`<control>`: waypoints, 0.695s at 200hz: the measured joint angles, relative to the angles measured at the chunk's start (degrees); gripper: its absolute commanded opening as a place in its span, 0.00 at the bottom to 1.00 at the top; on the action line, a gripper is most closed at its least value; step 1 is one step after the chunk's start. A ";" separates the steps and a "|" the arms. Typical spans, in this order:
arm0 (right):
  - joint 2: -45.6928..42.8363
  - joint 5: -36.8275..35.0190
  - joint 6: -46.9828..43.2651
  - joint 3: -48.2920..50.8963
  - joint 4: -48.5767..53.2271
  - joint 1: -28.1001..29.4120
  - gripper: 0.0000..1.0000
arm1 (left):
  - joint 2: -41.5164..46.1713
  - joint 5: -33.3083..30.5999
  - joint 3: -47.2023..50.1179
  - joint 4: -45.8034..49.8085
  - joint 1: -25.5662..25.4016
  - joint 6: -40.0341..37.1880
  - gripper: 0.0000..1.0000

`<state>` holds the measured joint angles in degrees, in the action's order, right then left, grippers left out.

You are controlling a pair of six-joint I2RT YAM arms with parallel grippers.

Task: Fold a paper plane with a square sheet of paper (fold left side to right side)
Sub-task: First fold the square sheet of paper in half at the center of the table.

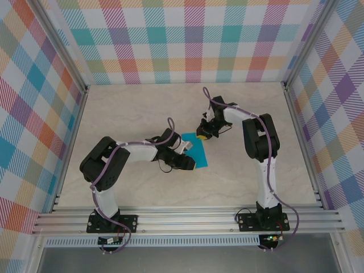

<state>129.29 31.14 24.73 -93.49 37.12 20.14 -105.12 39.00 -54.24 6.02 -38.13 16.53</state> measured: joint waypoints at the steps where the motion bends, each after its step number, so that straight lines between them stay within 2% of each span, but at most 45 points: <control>1: 0.00 0.00 0.00 0.00 0.00 0.00 0.10 | 0.02 0.00 0.00 0.11 -0.02 -0.11 0.43; 64: 0.00 0.66 0.00 -0.24 0.02 0.07 0.14 | 2.56 0.57 0.63 4.22 -1.22 -1.40 0.45; 102: -0.59 -0.07 -1.09 -1.55 0.57 0.11 0.31 | 8.76 -0.28 0.50 4.39 -0.46 -0.72 0.49; 139: -7.30 -3.85 -2.75 -0.35 2.05 0.04 0.45 | 11.02 -5.64 -0.52 3.61 3.45 2.71 0.50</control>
<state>121.99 27.29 21.98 -93.84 39.18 20.18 -94.11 33.36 -54.76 9.63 -34.68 19.25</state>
